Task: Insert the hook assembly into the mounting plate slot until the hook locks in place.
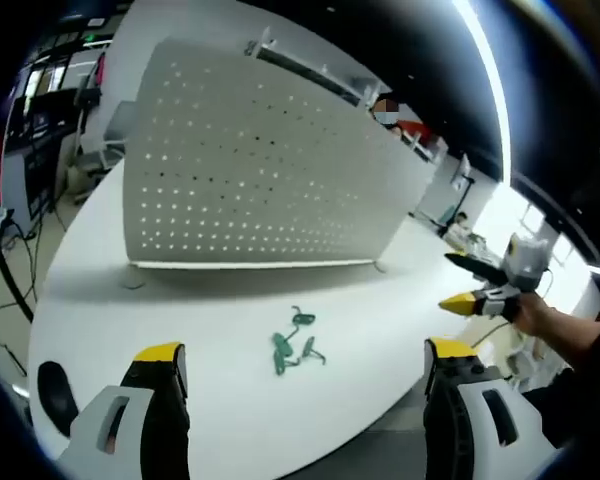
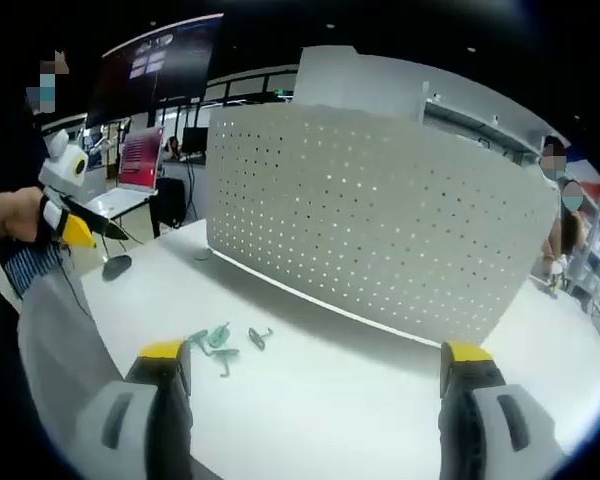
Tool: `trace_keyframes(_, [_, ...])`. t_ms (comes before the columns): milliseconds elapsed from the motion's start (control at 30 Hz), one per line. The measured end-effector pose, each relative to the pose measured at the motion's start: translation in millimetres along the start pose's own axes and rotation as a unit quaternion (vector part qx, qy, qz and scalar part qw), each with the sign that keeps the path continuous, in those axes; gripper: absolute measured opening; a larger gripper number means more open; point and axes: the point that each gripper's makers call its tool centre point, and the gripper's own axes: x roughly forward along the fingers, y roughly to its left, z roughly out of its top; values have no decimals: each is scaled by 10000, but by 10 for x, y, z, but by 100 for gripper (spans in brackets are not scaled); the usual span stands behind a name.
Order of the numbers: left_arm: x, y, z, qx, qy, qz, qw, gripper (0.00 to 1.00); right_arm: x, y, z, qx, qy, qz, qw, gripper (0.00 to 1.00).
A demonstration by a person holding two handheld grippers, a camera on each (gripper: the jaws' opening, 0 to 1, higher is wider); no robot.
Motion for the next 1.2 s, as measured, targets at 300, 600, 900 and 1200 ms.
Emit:
trace_keyframes(300, [-52,-76,8,68,-70,35,9999,100,-170,18,52,156,-100,15,9998,100])
trace_keyframes(600, [-81,-109,-95,196,106,202,9995,100,-243,71,78,44,-246,-72,9997,100])
trace_keyframes(900, [-117,-115,-86,205,79,214,9995,100,-241,128,124,63,-219,-86,9997,100])
trace_keyframes(1200, [-60,-124,-112,299,162,220,9992,100,-193,112,137,252,-331,-107,9991,100])
